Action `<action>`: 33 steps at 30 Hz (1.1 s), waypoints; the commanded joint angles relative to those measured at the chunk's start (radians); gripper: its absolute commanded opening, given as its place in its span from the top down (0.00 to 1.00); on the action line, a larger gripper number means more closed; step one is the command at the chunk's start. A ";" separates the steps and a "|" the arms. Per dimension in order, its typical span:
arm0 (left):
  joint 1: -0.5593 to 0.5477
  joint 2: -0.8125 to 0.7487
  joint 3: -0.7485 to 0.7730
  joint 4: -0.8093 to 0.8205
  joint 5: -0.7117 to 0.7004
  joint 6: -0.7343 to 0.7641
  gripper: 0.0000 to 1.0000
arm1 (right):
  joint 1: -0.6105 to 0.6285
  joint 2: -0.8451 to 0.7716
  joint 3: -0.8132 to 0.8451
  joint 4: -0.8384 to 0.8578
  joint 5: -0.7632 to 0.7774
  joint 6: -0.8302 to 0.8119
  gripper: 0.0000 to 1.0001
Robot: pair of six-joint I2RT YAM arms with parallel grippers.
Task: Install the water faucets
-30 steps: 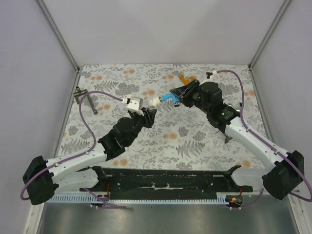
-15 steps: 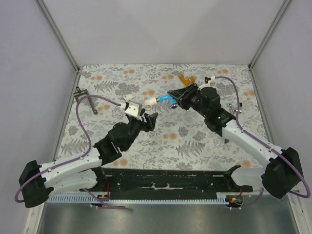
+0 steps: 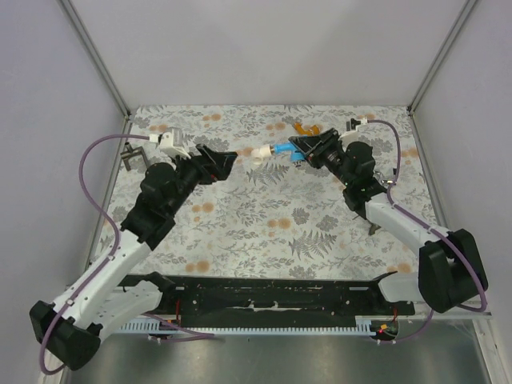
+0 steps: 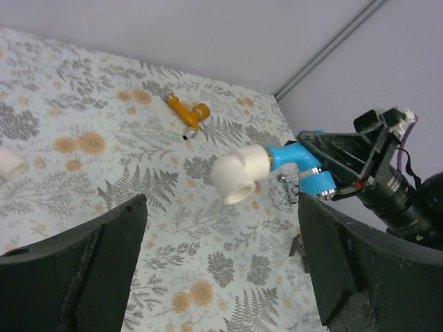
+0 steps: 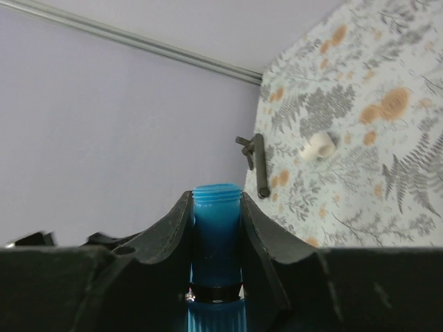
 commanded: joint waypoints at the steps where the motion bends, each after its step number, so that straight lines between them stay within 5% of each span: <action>1: 0.165 0.078 0.007 0.002 0.389 -0.365 0.06 | -0.025 0.007 0.013 0.331 -0.099 -0.041 1.00; 16: 0.182 0.272 0.039 0.401 0.520 -0.746 0.06 | -0.034 0.082 0.062 0.623 -0.201 -0.001 1.00; 33: 0.156 0.353 0.044 0.576 0.571 -0.851 0.17 | -0.036 0.087 0.065 0.692 -0.204 0.016 1.00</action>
